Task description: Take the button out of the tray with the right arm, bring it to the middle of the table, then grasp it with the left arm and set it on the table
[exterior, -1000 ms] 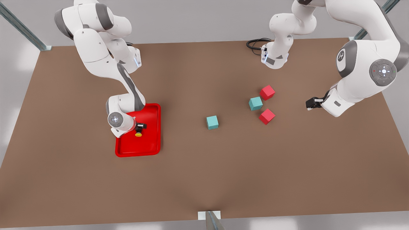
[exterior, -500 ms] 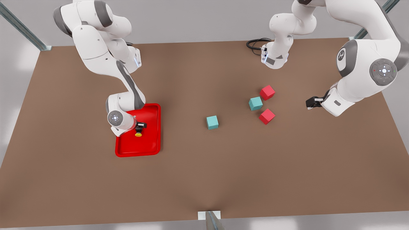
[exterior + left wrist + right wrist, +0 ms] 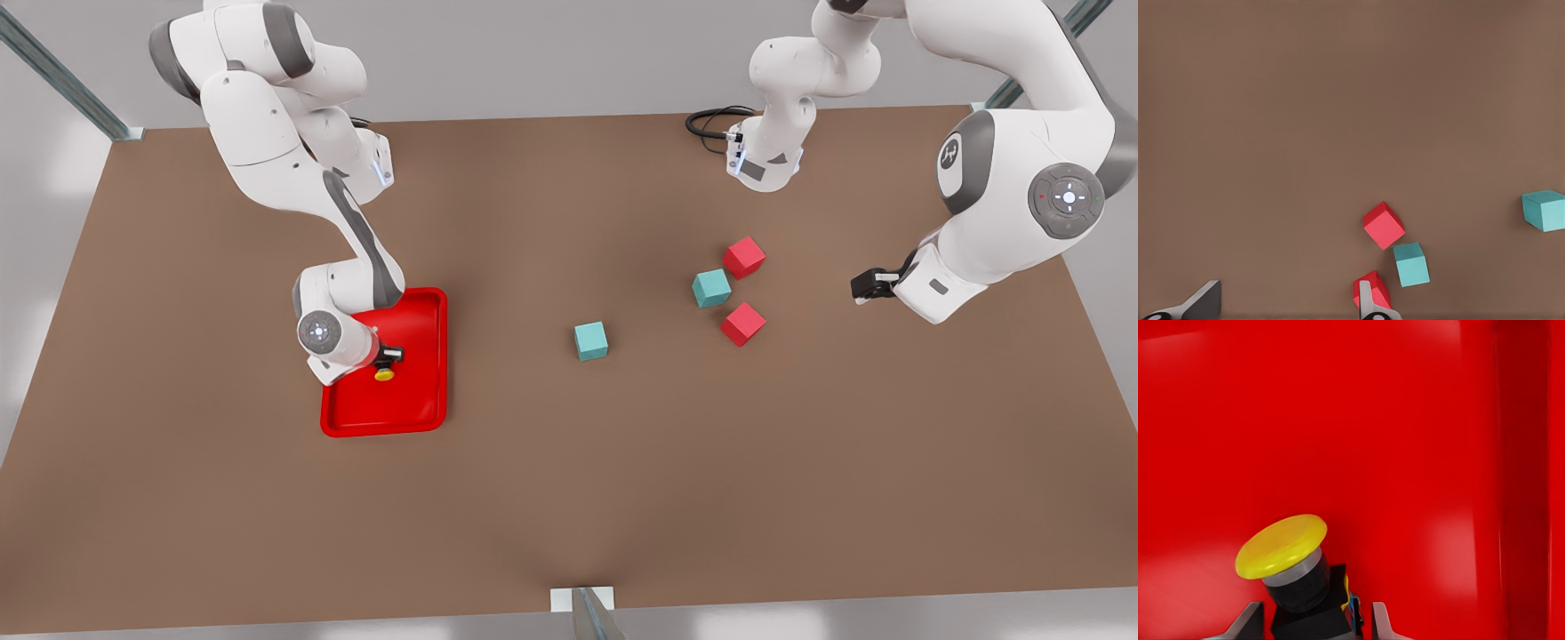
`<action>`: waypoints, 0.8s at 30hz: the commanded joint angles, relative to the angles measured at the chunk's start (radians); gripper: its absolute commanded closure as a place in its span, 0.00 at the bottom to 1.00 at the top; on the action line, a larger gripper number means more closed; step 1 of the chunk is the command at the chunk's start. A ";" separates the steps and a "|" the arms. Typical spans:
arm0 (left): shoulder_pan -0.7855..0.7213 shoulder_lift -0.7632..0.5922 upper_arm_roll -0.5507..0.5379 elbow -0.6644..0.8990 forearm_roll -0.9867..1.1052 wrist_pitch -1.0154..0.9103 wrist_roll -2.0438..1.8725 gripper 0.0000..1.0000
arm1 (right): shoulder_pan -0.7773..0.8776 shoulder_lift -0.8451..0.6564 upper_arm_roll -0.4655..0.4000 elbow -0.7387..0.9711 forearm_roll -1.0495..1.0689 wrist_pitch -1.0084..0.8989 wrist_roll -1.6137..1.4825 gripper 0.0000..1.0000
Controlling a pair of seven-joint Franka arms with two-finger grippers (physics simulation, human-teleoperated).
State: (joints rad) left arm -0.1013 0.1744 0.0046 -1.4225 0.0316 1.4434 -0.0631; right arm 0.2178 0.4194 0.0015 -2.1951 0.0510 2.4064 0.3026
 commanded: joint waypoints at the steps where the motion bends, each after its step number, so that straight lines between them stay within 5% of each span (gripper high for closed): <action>1: 0.000 -0.001 0.000 0.000 0.001 0.000 0.002 0.00 | 0.000 0.002 0.000 0.002 0.003 0.007 0.000 0.31; 8: 0.000 0.002 0.000 0.000 0.001 0.002 0.000 0.00 | -0.003 0.016 0.000 0.003 0.004 0.007 0.000 0.38; 11: 0.000 0.002 0.000 0.000 0.001 0.002 0.000 0.00 | -0.003 0.021 0.000 0.008 0.006 0.007 0.000 0.55; 24: 0.000 0.002 0.000 0.000 0.001 0.003 0.002 0.00 | 0.000 0.021 0.000 0.037 0.039 -0.007 -0.016 0.56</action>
State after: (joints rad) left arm -0.1012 0.1775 0.0053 -1.4225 0.0316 1.4458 -0.0619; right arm 0.2159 0.4403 0.0016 -2.1603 0.0812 2.4088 0.2697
